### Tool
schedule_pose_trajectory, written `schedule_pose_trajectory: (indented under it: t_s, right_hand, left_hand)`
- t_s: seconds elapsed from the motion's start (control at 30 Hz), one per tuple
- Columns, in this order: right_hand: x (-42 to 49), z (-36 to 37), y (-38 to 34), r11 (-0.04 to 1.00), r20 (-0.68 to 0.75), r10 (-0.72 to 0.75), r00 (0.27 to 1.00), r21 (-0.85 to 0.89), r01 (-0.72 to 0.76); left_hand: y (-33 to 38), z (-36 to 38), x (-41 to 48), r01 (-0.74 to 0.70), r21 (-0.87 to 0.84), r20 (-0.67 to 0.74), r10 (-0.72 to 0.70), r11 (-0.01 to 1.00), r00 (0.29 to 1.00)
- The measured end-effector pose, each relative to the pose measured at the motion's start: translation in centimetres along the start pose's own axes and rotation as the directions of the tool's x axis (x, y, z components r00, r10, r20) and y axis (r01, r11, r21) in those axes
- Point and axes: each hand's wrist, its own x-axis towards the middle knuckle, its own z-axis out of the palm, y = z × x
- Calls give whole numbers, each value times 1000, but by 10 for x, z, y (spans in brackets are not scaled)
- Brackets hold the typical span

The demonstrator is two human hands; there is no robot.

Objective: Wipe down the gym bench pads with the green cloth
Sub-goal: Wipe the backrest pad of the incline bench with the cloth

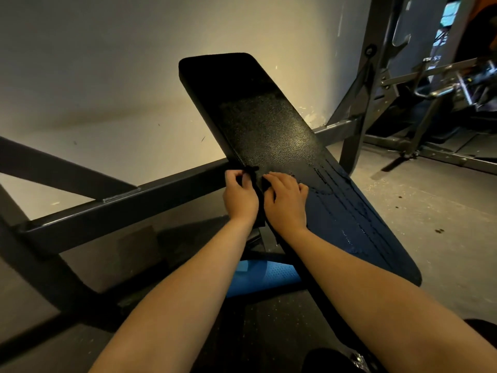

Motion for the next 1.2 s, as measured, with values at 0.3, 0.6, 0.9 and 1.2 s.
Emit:
schedule_pose_trajectory:
  t_s: [0.3, 0.6, 0.9, 1.2]
  right_hand:
    - [4, -4, 0, 1000, 62, -3, 998, 26, 1]
    - [-8, -26, -29, 922, 105, -250, 963, 328, 203]
    - [41, -43, -3, 958, 67, 6, 998, 285, -25]
    - [35, -12, 6, 968, 334, -218, 917, 192, 160]
  left_hand:
    - [-19, -29, -29, -159, 221, 273, 95, 962, 957]
    - [42, -45, -20, 307, -398, 209, -240, 865, 948]
    - [39, -40, -8, 171, -210, 228, -122, 963, 966]
    - [8, -8, -1, 374, -81, 369, -321, 924, 872]
